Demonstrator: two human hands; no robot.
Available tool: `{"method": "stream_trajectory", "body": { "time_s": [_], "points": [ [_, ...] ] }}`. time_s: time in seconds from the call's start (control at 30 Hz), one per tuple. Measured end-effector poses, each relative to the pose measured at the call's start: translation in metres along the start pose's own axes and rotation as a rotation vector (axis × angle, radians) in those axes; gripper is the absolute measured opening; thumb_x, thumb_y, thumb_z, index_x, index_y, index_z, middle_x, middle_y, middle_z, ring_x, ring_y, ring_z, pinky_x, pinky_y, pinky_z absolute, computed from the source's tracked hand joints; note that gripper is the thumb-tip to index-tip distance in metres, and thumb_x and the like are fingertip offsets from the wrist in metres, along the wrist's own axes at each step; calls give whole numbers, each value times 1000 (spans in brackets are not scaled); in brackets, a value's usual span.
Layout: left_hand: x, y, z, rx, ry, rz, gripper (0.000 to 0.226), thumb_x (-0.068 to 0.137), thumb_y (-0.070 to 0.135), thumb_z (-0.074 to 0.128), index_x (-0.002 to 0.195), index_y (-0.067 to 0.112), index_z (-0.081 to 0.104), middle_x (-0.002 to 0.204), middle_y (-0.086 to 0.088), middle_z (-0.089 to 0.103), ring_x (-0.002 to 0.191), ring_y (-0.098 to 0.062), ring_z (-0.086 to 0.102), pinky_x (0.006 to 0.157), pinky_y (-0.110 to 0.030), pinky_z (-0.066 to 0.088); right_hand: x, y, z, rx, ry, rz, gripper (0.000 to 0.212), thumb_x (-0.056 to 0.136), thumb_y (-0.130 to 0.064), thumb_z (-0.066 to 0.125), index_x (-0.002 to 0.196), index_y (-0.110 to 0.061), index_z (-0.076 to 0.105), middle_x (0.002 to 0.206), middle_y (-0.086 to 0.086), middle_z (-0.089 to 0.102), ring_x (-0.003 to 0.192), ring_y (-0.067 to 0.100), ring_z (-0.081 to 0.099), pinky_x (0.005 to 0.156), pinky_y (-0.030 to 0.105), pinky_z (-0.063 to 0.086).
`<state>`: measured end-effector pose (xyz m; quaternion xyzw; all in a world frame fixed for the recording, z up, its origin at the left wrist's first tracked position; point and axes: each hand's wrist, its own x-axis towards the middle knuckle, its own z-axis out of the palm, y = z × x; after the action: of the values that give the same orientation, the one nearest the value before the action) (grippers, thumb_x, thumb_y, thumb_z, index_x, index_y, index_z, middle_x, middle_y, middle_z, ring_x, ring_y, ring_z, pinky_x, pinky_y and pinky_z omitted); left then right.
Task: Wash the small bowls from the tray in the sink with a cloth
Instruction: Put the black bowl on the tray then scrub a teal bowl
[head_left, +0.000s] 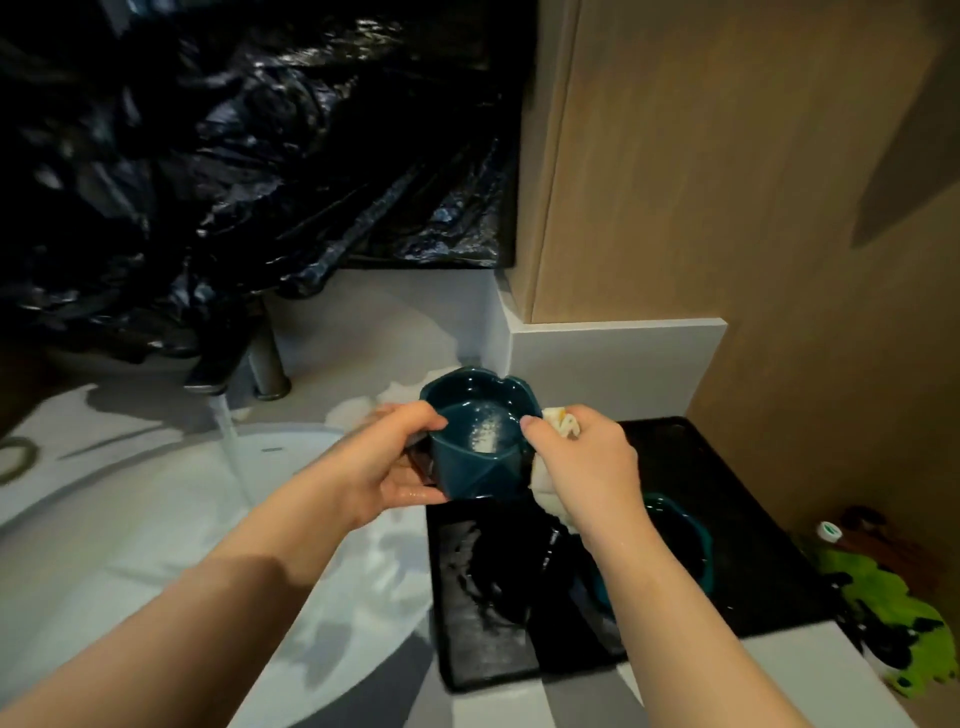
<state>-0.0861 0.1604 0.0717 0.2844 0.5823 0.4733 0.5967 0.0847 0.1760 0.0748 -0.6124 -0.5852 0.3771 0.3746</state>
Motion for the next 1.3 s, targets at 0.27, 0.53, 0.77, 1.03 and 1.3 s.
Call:
{"method": "stream_trajectory", "body": {
  "time_s": [0.27, 0.53, 0.77, 1.03, 1.3],
  "points": [
    [-14, -19, -149, -94, 211, -60, 11, 88, 12, 56, 99, 13, 57, 100, -19, 61, 84, -31, 64, 51, -38, 58, -11, -29, 137, 144, -136, 65, 27, 82, -33, 63, 63, -18, 51, 65, 4, 56, 64, 25, 54, 60, 32, 43],
    [9, -41, -234, -182, 295, -51, 38, 86, 14, 62, 122, 9, 51, 119, -22, 56, 102, -39, 62, 59, -40, 58, -9, -27, 216, 116, -301, 175, 25, 86, -25, 60, 68, -12, 47, 63, 4, 52, 55, 18, 48, 57, 26, 38],
    [32, -60, -245, -194, 372, -75, 31, 85, 9, 64, 111, 9, 47, 106, -19, 58, 91, -36, 65, 59, -40, 59, 7, -20, 245, 116, -351, 322, 20, 82, -29, 58, 87, -12, 50, 65, 12, 53, 41, 21, 43, 41, 20, 29],
    [51, -89, -243, -365, 107, -155, 30, 87, 16, 54, 116, 5, 56, 96, -15, 67, 94, -29, 65, 75, -37, 55, 16, 0, 247, 241, -385, 321, 10, 86, -11, 45, 79, -8, 40, 42, 11, 40, 35, 20, 32, 41, 22, 22],
    [48, -104, -236, -308, 152, -159, 21, 91, 9, 51, 111, 4, 55, 97, -16, 62, 88, -27, 66, 71, -31, 54, 27, 20, 256, 189, -262, 197, 13, 88, -26, 57, 79, -19, 62, 74, 11, 60, 67, 22, 50, 64, 25, 38]
  ]
}}
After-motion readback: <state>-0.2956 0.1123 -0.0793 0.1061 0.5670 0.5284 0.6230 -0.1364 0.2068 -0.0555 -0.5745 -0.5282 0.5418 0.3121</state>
